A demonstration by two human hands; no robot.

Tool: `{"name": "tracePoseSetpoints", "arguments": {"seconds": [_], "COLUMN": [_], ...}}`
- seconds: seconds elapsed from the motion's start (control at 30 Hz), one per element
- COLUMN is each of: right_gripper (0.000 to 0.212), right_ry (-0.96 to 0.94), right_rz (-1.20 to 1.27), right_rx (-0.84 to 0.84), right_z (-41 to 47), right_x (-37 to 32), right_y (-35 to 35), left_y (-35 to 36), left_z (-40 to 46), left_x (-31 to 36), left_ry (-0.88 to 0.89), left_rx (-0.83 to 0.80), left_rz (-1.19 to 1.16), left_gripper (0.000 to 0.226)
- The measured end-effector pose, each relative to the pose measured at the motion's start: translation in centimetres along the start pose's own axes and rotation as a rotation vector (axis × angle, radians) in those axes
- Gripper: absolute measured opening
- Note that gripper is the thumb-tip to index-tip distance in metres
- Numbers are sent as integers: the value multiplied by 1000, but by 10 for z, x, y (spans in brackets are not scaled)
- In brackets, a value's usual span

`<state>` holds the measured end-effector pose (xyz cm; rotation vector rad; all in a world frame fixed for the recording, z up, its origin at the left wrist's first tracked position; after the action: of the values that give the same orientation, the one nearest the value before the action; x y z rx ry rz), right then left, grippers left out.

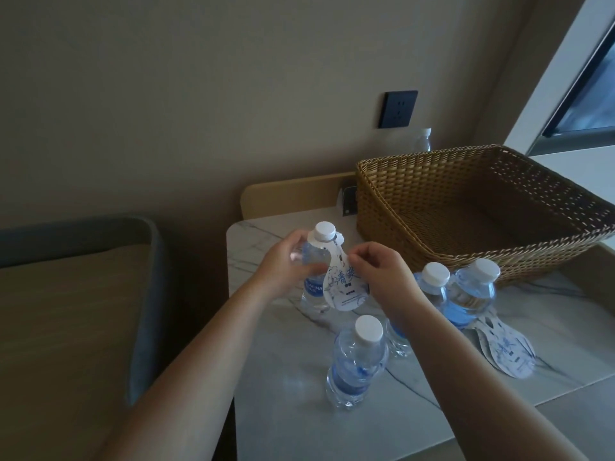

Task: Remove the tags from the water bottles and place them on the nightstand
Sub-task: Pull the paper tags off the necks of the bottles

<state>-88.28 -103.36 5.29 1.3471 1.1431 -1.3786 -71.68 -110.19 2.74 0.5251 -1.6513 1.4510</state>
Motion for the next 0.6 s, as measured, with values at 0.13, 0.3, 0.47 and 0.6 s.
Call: {"name": "tracePoseSetpoints", "arguments": {"seconds": [0.13, 0.3, 0.47, 0.6], "right_gripper": [10, 12, 12, 10], "right_ry": [-23, -4, -16, -65], "right_rz": [-23, -58, -54, 32], "right_rx": [7, 29, 63, 104], "right_z": [9, 22, 21, 9], "right_x": [-18, -26, -31, -45], "right_y": [2, 9, 11, -3], "left_y": [0, 1, 4, 9], "left_z": [-2, -4, -4, -4], "left_x": [3, 2, 1, -1], "left_ry": [23, 28, 38, 38], "left_rx": [-8, -25, -27, -12], "left_rz": [-2, -48, -26, 99], "left_gripper": [47, 52, 54, 58]}}
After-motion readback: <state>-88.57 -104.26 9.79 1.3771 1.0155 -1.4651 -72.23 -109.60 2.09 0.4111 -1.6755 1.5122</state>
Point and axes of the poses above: each hand's wrist, its own z-axis towards the middle knuckle, its own y-axis out of the palm, x = y × z, the point moved 8 cm from there along z, towards the middle knuckle, and after that the axes turned 15 degrees about z, right-handed, at the moved point
